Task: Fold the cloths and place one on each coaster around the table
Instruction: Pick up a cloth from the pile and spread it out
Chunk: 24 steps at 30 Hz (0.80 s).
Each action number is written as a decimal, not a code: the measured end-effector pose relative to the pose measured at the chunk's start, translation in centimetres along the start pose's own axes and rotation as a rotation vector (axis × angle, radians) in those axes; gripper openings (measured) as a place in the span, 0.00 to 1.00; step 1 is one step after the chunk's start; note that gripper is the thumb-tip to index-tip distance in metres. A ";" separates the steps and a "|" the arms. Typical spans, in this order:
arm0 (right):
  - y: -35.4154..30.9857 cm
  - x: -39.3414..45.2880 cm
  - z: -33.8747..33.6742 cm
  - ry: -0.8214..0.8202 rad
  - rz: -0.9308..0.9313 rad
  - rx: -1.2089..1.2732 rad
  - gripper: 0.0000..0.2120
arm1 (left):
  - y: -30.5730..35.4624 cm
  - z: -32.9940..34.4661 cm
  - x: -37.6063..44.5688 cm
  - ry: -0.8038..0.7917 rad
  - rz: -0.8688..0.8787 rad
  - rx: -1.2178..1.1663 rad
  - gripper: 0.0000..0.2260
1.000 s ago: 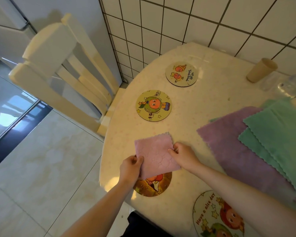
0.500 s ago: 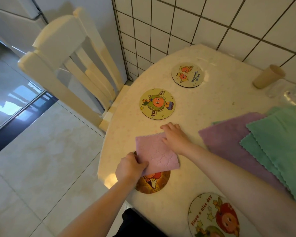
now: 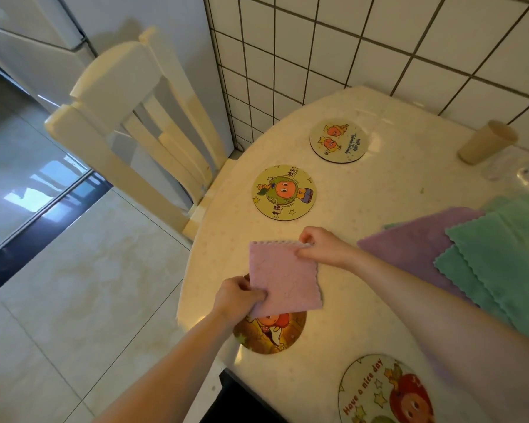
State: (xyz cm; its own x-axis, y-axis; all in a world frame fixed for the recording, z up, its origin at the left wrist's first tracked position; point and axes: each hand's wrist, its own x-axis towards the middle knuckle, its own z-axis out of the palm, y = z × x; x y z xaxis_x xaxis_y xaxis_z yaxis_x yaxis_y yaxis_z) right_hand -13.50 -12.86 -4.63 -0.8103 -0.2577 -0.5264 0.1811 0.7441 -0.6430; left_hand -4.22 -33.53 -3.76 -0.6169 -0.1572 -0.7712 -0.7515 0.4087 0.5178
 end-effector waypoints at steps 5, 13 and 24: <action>0.3 -1.1 -3.2 0.027 0.037 0.332 0.14 | 2.6 -2.5 1.3 -0.084 0.058 -0.161 0.13; -0.5 0.0 -8.9 0.261 0.142 0.599 0.09 | 11.4 -4.8 6.2 -0.298 0.150 -0.517 0.16; 1.2 6.0 -16.0 0.597 0.307 0.785 0.03 | 28.7 -3.9 15.9 -0.360 0.305 -0.389 0.13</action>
State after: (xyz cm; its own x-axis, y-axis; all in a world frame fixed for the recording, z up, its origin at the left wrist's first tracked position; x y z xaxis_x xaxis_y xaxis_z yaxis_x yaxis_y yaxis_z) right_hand -27.02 -3.64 0.33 -0.7735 0.3826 -0.5052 0.5662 0.0590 -0.8222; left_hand -36.51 -27.79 0.32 -0.7511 0.2564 -0.6083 -0.6254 0.0187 0.7801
